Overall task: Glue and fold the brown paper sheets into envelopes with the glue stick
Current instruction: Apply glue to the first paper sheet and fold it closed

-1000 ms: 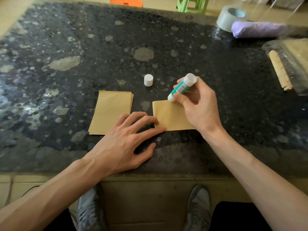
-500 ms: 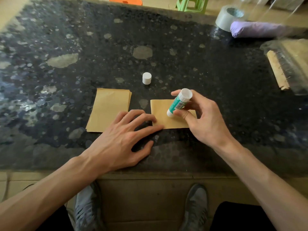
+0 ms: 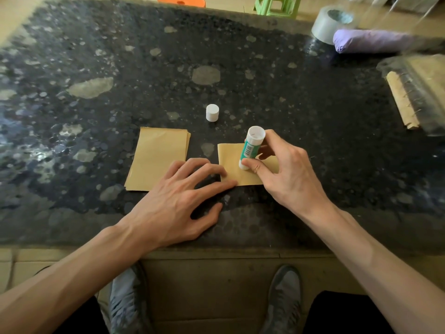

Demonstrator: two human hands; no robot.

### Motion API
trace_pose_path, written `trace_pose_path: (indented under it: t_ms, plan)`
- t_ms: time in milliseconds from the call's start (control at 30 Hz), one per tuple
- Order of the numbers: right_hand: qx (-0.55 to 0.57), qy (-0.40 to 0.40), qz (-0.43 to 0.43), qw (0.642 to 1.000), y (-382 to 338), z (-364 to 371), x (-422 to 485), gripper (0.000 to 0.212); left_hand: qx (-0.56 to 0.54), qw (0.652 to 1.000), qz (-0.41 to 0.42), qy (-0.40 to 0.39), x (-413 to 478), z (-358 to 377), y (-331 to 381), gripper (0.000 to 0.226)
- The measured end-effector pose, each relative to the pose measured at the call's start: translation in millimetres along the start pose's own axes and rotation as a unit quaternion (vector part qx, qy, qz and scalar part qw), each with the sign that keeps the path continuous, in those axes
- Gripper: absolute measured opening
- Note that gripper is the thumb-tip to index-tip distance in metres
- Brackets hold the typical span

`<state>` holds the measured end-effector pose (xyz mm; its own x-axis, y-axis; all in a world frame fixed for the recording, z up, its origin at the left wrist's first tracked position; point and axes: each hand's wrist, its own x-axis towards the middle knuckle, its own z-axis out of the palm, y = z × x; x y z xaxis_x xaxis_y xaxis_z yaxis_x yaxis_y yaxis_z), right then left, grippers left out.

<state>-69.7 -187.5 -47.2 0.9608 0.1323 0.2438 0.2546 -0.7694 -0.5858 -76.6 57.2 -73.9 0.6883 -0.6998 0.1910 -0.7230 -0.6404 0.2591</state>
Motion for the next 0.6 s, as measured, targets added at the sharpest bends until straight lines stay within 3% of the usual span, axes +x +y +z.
trace_pose_path:
  t_ms: [600]
  plan:
    - [-0.02, 0.05, 0.026, 0.998, 9, 5, 22, 0.035, -0.004, 1.0, 0.002, 0.001, 0, 0, -1, 0.049]
